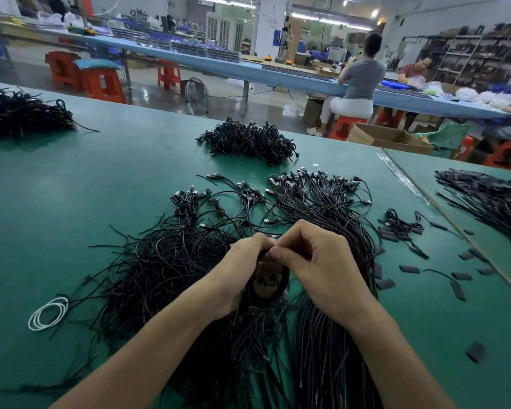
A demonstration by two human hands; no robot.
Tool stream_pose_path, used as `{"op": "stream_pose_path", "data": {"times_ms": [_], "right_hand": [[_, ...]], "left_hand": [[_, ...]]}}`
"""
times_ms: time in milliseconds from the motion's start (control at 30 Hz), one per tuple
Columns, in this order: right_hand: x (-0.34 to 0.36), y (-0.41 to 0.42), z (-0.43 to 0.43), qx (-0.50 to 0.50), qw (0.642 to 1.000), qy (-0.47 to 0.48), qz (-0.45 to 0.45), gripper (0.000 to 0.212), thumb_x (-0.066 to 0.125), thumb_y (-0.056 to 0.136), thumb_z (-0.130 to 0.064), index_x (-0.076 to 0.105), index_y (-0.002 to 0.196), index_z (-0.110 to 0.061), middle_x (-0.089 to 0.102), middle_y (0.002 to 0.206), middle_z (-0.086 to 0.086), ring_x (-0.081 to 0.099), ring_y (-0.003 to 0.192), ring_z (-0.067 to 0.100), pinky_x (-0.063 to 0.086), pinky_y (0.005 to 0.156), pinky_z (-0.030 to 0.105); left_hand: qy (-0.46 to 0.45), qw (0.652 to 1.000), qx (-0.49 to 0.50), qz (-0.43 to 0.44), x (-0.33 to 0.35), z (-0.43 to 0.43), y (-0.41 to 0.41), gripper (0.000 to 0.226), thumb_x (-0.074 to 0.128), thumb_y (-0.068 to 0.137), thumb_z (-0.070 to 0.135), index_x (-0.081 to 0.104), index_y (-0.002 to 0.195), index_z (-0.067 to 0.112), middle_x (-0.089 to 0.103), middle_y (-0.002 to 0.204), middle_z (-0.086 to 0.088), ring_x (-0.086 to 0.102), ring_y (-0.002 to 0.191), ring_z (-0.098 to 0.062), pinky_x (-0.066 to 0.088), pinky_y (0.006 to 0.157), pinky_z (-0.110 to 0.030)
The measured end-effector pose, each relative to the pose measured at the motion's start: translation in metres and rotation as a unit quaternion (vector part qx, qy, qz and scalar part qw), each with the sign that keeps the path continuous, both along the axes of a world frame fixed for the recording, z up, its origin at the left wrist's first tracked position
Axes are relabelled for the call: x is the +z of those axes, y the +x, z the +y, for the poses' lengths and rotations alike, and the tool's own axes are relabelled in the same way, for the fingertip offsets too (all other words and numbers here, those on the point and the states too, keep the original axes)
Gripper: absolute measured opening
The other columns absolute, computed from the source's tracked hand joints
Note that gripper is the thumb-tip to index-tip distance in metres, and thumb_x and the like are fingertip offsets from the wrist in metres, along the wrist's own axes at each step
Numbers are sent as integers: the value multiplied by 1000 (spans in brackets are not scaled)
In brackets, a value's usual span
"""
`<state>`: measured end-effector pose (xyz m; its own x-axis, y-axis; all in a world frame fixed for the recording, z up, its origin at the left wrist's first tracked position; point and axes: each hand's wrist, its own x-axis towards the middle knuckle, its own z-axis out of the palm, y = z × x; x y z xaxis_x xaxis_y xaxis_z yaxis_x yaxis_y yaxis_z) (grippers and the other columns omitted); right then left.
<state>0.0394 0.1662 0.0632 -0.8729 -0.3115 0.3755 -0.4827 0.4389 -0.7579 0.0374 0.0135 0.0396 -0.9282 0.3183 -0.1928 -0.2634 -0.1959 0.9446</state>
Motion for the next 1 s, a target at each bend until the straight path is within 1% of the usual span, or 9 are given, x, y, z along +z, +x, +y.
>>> {"op": "stream_pose_path", "data": {"times_ms": [67,133,233,333,433,567,767,867,1000], "right_hand": [[0,1,-7,-4,999,-11,31,20,76,85,-13,64,78,-27,68,77,-14,66,73,6,48,64,13],[0,0,-12,-7,998,-7,60,17,75,85,-15,64,80,-26,66,78,-14,65,73,7,47,63,12],[-1,-4,-13,5,999,-38,32,14,74,87,-14,65,82,-22,66,76,-14,65,57,8,49,54,17],[-5,-8,-13,-13,999,-35,25,9,72,89,-23,68,88,-31,69,80,-13,67,71,8,54,68,22],[-19,-12,-10,-38,998,-11,-41,10,65,91,-43,60,97,-37,66,85,-13,62,83,-3,50,73,14],[-54,-8,-15,-22,965,217,-147,15,65,93,-40,67,94,-25,66,88,-10,62,80,2,57,80,30],[-80,-3,-33,-75,938,275,-195,26,61,94,-46,69,96,-21,69,93,-2,67,87,20,58,80,40],[-82,-2,-37,-82,940,262,-201,20,63,93,-41,71,96,-22,69,95,-1,67,88,21,58,80,41],[-80,-6,-33,-98,945,223,-217,14,68,92,-36,73,90,-23,70,87,-2,68,83,18,59,79,40]], "left_hand": [[82,993,-77,-46,2,-1,2,49,33,99,35,75,85,14,69,84,-10,69,72,-22,60,69,-46],[95,988,-110,-58,2,-3,2,58,31,100,48,76,85,15,70,76,-10,68,63,-21,57,54,-35],[57,995,-60,-50,-3,-3,-3,67,33,98,64,74,78,14,62,60,-10,50,37,-15,33,32,-16],[-13,999,36,-2,-10,-8,-9,64,40,96,64,69,60,20,48,45,-2,31,28,-10,22,32,-12],[-2,991,134,14,-14,-20,-17,61,47,95,60,62,53,18,42,41,4,30,28,-8,23,28,-14],[57,971,231,1,-17,-29,-23,60,45,94,62,57,54,18,36,43,5,26,31,-8,21,28,-18],[32,970,241,18,-23,-27,-26,65,39,84,73,65,73,15,33,50,10,25,38,-5,24,32,-19],[44,974,222,21,-25,-25,-26,64,40,85,72,70,66,18,30,53,9,23,41,-5,24,34,-20],[47,977,209,24,-24,-22,-25,60,42,83,73,56,55,23,30,52,9,25,42,-7,28,37,-20]]}}
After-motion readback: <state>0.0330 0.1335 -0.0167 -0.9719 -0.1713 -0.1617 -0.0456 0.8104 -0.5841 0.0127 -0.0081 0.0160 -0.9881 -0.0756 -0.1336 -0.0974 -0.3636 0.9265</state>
